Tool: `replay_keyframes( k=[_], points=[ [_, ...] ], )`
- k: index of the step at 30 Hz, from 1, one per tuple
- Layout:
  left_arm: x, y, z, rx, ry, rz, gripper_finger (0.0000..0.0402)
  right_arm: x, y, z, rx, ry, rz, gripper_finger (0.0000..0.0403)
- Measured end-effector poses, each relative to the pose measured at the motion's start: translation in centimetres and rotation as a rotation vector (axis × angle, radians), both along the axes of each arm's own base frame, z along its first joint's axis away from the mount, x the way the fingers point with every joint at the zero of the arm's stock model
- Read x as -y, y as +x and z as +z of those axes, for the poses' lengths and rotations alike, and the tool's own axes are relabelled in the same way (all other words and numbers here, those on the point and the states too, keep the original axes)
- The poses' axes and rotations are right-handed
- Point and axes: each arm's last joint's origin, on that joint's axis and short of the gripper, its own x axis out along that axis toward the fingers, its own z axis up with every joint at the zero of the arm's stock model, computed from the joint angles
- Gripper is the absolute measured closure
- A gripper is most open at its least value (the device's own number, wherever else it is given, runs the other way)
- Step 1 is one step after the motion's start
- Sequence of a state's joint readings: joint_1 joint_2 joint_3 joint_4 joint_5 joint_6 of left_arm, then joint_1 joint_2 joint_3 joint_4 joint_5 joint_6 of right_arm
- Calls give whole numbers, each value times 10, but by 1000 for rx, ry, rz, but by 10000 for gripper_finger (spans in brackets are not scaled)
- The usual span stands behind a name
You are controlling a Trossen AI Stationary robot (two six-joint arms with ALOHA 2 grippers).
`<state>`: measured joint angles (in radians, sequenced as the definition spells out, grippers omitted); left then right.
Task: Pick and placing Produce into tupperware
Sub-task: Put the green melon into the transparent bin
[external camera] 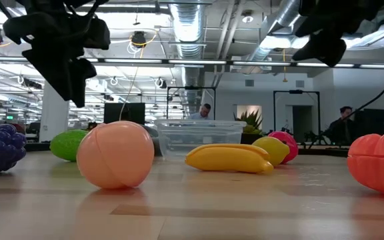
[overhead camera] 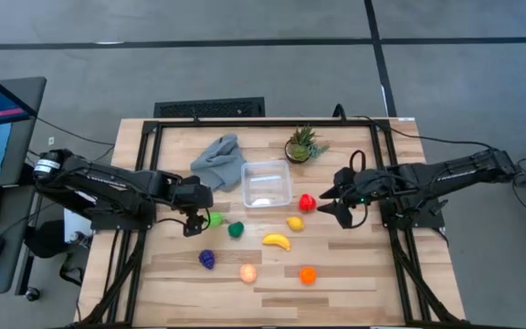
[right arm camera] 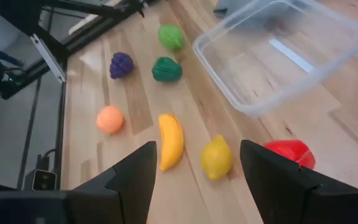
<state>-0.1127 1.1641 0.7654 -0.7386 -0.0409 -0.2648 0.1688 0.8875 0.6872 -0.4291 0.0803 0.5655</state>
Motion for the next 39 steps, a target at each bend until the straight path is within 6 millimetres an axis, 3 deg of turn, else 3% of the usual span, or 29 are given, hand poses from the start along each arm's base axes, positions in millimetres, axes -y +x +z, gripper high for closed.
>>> replay_keyframes(
  k=[7,29,39],
  points=[
    [0,9,-8,-12,14,40,127,0,-1,-2,-23,-4,0,148],
    [4,41,-67,-206,46,15,125,0,-1,-1,-20,5,-4,148],
    [4,48,-72,-165,54,-18,125,0,-1,-1,-13,7,-4,148]
  ],
)
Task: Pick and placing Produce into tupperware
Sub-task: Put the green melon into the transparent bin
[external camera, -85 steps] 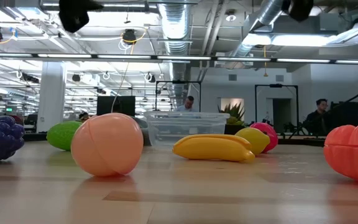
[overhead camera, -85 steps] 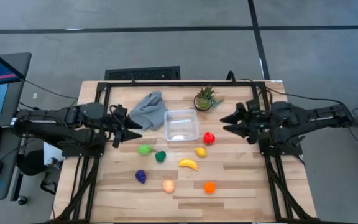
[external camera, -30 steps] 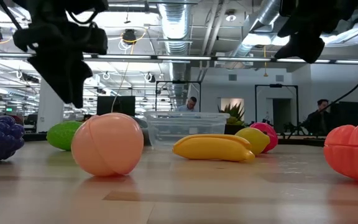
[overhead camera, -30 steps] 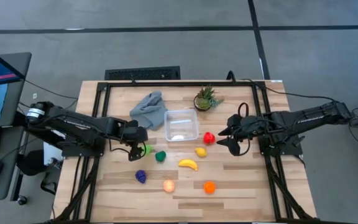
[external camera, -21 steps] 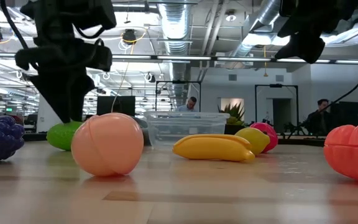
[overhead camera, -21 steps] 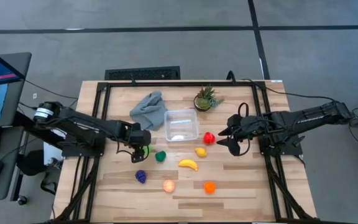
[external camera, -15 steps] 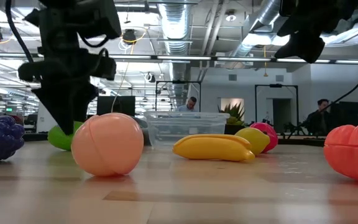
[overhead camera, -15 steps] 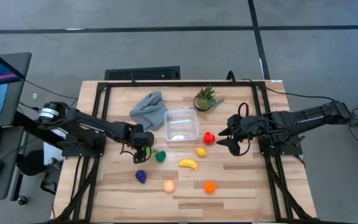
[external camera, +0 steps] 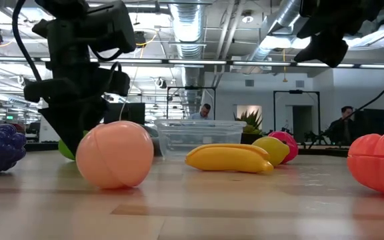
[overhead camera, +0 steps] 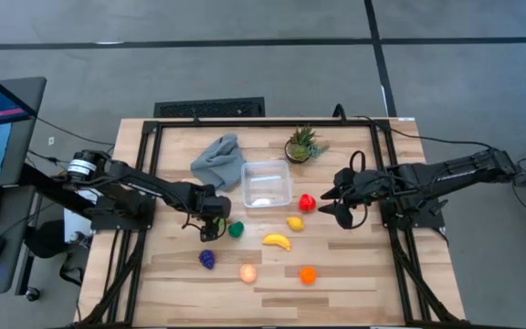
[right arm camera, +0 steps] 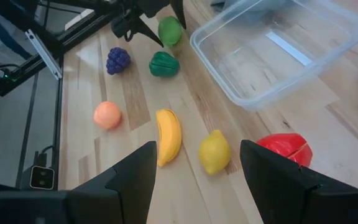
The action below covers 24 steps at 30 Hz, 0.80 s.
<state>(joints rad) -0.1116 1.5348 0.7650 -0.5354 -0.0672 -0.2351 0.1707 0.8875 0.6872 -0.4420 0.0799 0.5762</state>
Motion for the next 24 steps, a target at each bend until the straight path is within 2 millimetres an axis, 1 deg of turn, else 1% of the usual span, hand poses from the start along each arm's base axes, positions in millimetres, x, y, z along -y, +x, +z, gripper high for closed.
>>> replay_keyframes(
  k=[6,15,24],
  points=[
    [0,1,-1,-3,9,-40,125,0,0,0,1,0,0,148],
    [-1,-2,-2,-35,9,-40,128,0,0,0,0,0,0,148],
    [0,-3,-2,-47,-3,-41,183,0,0,0,1,1,0,148]
  ],
)
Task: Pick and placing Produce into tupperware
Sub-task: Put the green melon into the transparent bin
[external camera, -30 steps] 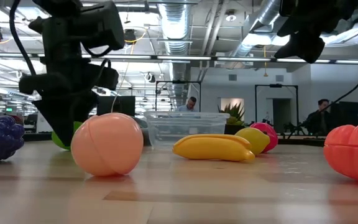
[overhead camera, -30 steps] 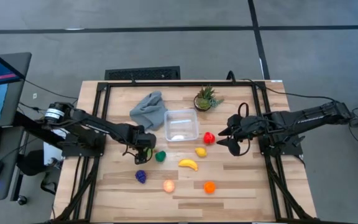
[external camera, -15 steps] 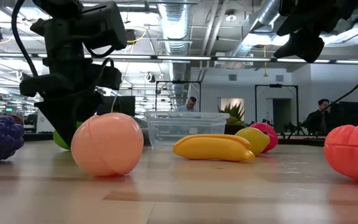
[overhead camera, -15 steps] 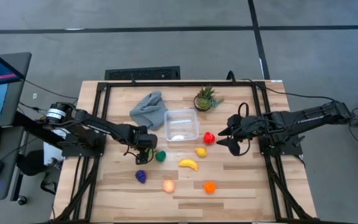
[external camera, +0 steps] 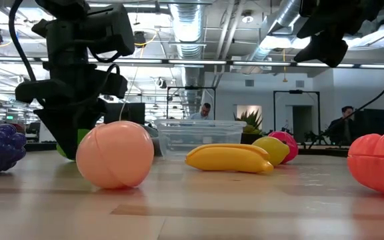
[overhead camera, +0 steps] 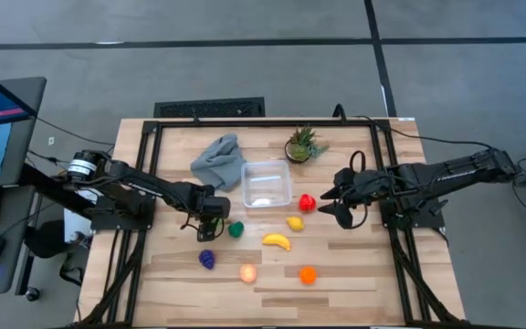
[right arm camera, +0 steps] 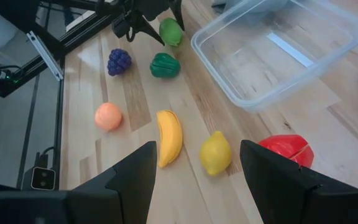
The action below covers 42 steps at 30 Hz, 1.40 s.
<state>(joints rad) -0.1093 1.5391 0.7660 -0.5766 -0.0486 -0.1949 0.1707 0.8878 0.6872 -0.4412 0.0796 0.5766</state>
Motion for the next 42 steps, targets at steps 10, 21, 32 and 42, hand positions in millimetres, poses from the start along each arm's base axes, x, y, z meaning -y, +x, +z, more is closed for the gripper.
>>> replay_keyframes(
  k=[10,21,32,42],
  points=[
    [0,1,1,9,-7,24,172,0,0,0,0,8,-6,148],
    [2,14,17,60,-6,-4,184,0,0,0,0,9,-6,148],
    [-4,23,45,136,4,3,188,0,0,0,0,11,-4,148],
    [-29,16,95,386,69,81,186,-2,0,0,-1,16,5,148]
  ],
)
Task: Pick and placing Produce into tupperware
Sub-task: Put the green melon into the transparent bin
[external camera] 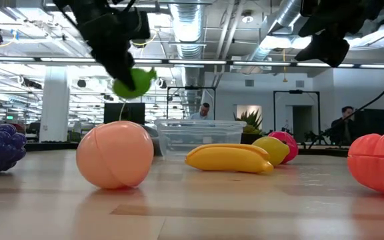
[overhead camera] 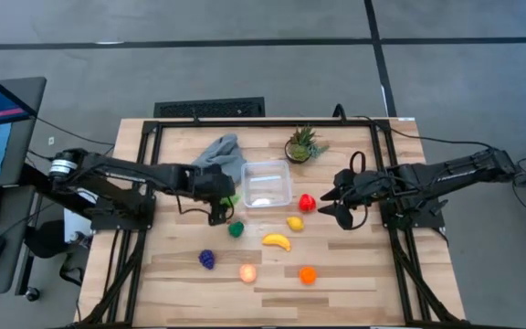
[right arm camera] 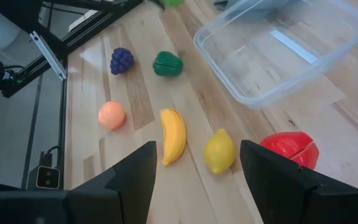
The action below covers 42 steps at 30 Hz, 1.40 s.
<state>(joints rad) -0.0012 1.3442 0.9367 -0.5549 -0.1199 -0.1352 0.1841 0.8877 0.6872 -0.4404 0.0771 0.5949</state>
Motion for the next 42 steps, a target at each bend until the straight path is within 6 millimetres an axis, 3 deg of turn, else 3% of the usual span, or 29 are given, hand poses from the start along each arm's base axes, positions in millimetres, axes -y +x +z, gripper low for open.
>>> replay_keyframes(
  k=[6,19,34,42],
  points=[
    [-18,8,9,132,4,-3,186,0,0,1,8,8,-9,148],
    [-52,34,-10,203,-2,1,186,0,2,3,33,33,-23,148],
    [-68,41,-21,219,2,7,186,0,3,5,61,22,-44,148],
    [-71,56,-38,236,-23,2,186,1,3,5,62,15,-51,148]
  ],
)
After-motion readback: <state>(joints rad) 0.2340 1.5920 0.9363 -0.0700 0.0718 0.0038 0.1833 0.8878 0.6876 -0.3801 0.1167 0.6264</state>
